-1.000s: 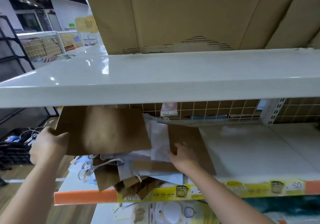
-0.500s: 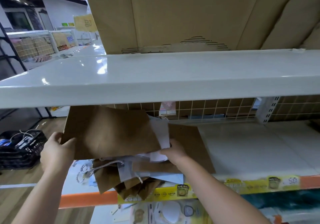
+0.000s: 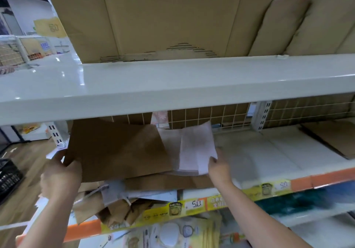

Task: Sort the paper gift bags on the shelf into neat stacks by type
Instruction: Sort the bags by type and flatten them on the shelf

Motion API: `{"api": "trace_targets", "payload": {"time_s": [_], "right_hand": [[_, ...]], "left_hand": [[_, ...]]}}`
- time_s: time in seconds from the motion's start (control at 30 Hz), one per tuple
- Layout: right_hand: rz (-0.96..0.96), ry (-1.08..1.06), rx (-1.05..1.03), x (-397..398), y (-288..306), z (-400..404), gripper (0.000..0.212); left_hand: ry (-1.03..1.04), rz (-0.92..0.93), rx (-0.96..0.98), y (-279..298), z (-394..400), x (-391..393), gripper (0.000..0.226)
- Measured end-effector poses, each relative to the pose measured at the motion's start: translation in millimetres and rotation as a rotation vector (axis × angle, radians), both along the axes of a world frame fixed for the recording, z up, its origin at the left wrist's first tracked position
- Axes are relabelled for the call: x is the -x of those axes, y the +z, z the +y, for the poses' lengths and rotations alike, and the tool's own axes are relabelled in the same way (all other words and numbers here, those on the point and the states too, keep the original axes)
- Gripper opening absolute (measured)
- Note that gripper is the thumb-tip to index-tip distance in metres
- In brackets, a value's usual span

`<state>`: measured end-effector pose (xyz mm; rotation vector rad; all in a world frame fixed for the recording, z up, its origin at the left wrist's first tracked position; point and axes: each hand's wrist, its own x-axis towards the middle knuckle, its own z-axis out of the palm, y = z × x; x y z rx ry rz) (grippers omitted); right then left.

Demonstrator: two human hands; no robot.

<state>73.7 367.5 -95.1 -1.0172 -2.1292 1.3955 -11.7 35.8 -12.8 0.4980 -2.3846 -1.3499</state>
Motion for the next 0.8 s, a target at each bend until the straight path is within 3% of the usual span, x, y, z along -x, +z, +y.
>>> {"api": "trace_targets", "payload": {"time_s": [0.17,0.3,0.37,0.5,0.67,0.73,0.8], "right_hand": [[0.011,0.023,-0.268,-16.7,8.5,34.0,0.026],[-0.032,0.057,-0.341,-25.6,10.8,62.5,0.031],[-0.060,0.092,-0.283,-27.9,9.2,76.3,0.034],[-0.166,0.271,0.030,-29.1,-1.2,93.3,0.043],[-0.284,0.347,-0.060,-31.9,-28.3,94.0,0.050],[-0.376,0.388,-0.173,-32.9,-30.8,88.8,0.060],[-0.531,0.371,-0.465,-32.5,-33.1,81.3,0.067]], "left_hand": [[-0.023,0.025,-0.109,-2.8,31.0,-15.3,0.037],[-0.019,0.052,-0.140,0.1,53.6,-31.1,0.033],[-0.002,0.063,-0.138,1.1,63.1,-38.4,0.034],[0.035,0.054,-0.123,0.2,75.4,-54.2,0.036],[0.118,0.069,-0.121,5.8,74.4,-68.8,0.032],[0.121,0.076,-0.101,8.0,70.9,-69.4,0.031],[0.123,0.077,-0.085,7.7,67.0,-67.7,0.033]]}}
